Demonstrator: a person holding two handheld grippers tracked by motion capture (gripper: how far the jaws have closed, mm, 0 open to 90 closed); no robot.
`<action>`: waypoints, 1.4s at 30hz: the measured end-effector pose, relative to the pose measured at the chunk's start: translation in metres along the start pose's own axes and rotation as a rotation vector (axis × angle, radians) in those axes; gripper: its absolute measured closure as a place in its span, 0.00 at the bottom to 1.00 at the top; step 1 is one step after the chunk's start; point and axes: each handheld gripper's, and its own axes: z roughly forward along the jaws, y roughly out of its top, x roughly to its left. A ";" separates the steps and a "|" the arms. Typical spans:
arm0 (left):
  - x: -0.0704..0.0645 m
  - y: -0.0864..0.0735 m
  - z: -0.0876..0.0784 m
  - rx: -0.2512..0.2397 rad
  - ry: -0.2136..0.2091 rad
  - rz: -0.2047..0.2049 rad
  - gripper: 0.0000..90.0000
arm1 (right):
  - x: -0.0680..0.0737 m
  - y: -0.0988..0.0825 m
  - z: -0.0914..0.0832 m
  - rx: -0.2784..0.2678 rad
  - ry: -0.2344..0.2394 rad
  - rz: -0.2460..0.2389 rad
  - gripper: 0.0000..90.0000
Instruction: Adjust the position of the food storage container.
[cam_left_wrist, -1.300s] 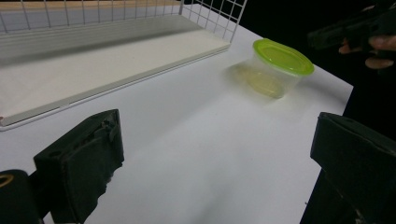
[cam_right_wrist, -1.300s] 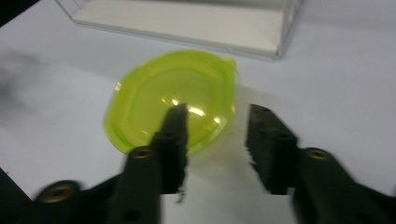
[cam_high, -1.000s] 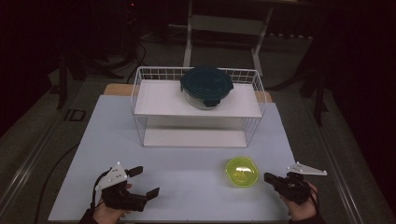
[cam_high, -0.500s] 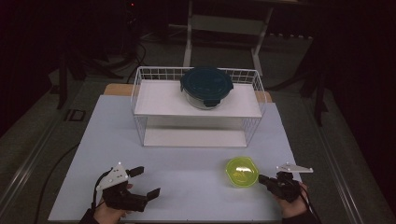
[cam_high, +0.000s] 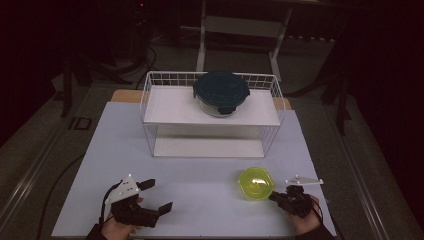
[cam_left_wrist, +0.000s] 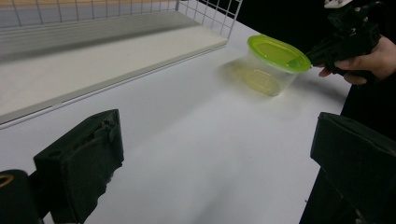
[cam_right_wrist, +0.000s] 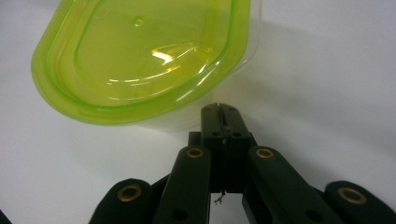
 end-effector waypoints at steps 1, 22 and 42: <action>0.000 0.000 0.000 0.001 0.001 0.002 0.02 | 0.001 0.001 0.001 0.003 0.004 -0.002 1.00; 0.000 0.000 -0.002 -0.009 0.003 -0.004 0.02 | 0.027 0.022 0.029 0.048 0.049 -0.058 1.00; 0.000 0.000 -0.002 -0.006 0.000 -0.006 0.02 | 0.042 0.036 0.047 0.059 0.078 -0.066 1.00</action>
